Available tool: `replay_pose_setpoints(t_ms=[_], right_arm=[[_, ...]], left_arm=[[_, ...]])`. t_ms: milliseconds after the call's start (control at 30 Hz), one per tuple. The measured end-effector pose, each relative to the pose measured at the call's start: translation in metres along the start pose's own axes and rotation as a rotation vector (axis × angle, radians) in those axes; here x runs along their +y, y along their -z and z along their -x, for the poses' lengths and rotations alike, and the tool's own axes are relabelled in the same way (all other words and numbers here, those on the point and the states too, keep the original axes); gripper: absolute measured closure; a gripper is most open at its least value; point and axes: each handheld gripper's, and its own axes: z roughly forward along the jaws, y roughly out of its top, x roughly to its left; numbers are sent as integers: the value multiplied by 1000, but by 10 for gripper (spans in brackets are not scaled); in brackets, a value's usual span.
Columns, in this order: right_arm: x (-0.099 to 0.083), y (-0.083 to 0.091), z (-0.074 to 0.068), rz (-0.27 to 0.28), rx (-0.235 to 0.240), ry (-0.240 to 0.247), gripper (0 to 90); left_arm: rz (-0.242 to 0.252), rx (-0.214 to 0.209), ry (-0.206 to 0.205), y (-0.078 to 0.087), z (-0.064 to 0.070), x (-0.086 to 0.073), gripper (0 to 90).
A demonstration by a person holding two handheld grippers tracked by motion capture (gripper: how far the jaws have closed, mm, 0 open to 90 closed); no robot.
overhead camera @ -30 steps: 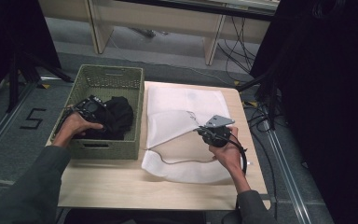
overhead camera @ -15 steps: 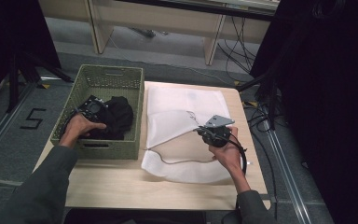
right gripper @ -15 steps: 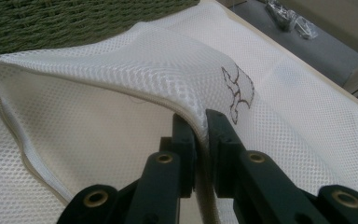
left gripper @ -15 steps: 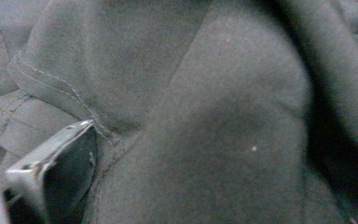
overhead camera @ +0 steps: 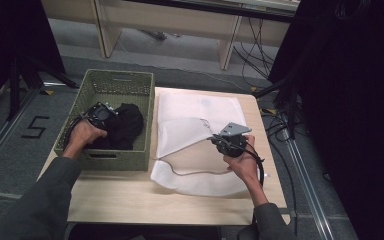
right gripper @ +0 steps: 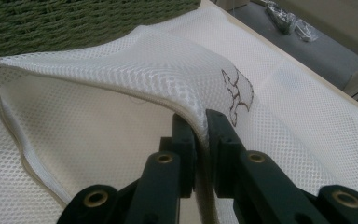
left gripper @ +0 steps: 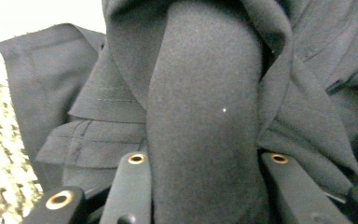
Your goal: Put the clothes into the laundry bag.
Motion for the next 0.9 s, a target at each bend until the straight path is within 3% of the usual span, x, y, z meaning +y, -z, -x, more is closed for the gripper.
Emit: replay_pose_setpoints(t_ms=[67,133,200,233,267,300,333,467,500,533,567,667,700,800,900], right_arm=[[0,0,-1,-11,6,-20,833],[0,0,0,-4,2,0,833],[0,1,0,-12,5,-15,833],[-1,1,0,-9,3,-12,833],[-1,1,0,-10,0,-14,834],[0,2,-1,-28,13,-32,834],[0,1,1,3,-4,-10,834],[0,1,0,-4,-5,-14,836],[0,1,0,-2,-4,-16,836],[0,2,1,-9,-1,-11,836],[0,2,1,-3,-2,-11,836],[0,2,1,-13,0,-18,837],[0,2,2,-10,3,-8,837],[0,3,1,-15,3,-18,838],[0,2,1,0,-5,-10,838]], left_arm=[[29,8,11,7,0,2,692],[50,22,8,18,-1,6,695],[58,34,-49,30,-4,12,697],[77,36,-44,35,-5,13,699],[74,23,-8,41,-3,15,700],[71,32,-31,48,-6,18,700],[91,34,-21,53,-5,19,703],[87,33,-68,80,-8,28,704],[120,42,-50,86,-7,30,704],[111,41,-68,94,-9,32,705],[141,45,-49,101,-9,34,704],[153,48,-60,123,-8,40,704],[143,43,-87,131,-7,42,704],[166,31,-114,155,-2,44,703],[222,2,-106,177,5,45,704]])
